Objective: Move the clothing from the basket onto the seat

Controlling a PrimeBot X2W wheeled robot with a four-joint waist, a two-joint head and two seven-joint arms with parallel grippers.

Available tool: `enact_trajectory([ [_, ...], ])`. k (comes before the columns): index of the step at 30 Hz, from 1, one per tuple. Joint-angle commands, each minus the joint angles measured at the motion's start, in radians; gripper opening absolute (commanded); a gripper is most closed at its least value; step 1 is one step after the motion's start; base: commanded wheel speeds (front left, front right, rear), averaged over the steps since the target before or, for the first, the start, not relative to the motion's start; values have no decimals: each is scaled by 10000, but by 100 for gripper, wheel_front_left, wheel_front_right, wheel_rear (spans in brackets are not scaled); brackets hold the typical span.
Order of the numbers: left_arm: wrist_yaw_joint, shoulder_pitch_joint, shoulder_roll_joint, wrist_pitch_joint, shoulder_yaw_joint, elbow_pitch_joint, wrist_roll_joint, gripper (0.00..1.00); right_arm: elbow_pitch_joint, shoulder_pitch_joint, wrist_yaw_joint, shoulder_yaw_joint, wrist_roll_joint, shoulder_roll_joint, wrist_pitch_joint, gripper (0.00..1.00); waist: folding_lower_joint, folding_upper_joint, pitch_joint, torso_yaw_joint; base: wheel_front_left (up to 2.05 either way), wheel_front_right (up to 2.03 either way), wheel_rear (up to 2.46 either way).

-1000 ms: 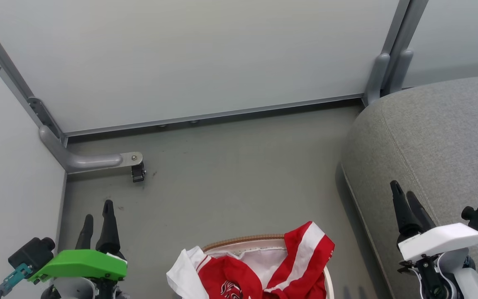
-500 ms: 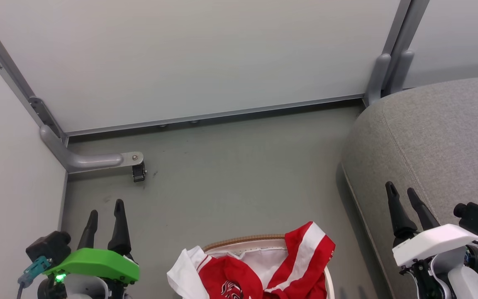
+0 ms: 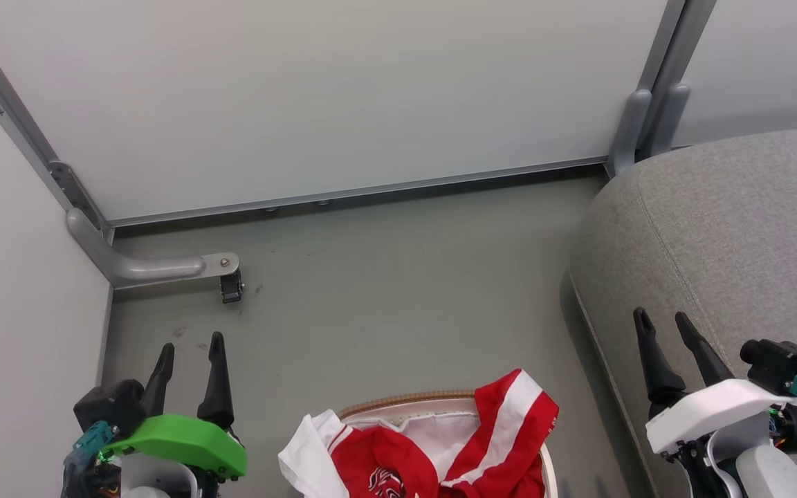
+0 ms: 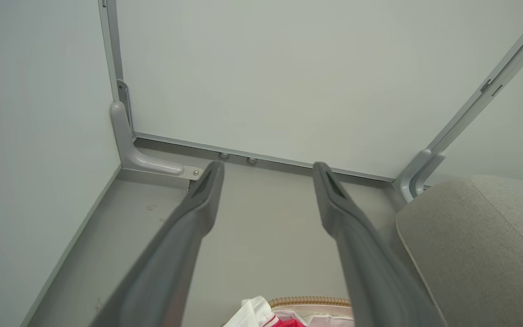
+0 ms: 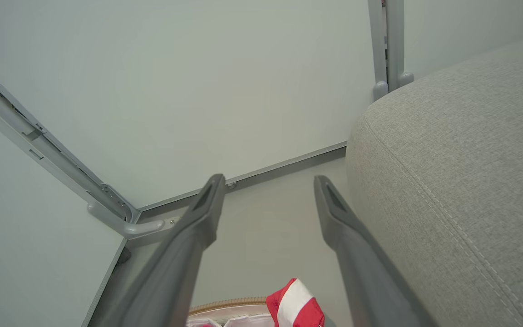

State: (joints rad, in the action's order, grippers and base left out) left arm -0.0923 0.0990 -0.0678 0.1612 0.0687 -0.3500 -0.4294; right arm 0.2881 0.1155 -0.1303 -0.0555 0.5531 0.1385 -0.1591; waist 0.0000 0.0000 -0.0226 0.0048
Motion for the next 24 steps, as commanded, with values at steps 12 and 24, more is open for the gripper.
enact_trajectory([
  [12,-2,192,-51,354,195,271,1182,100,72,138,-4,-100,-1214,72,-374,100,0,0,-28,8,0,0,0],
  [24,-177,1,59,601,373,131,1926,100,281,103,-5,-112,-2006,-9,-625,100,0,0,-171,-30,0,0,0],
])
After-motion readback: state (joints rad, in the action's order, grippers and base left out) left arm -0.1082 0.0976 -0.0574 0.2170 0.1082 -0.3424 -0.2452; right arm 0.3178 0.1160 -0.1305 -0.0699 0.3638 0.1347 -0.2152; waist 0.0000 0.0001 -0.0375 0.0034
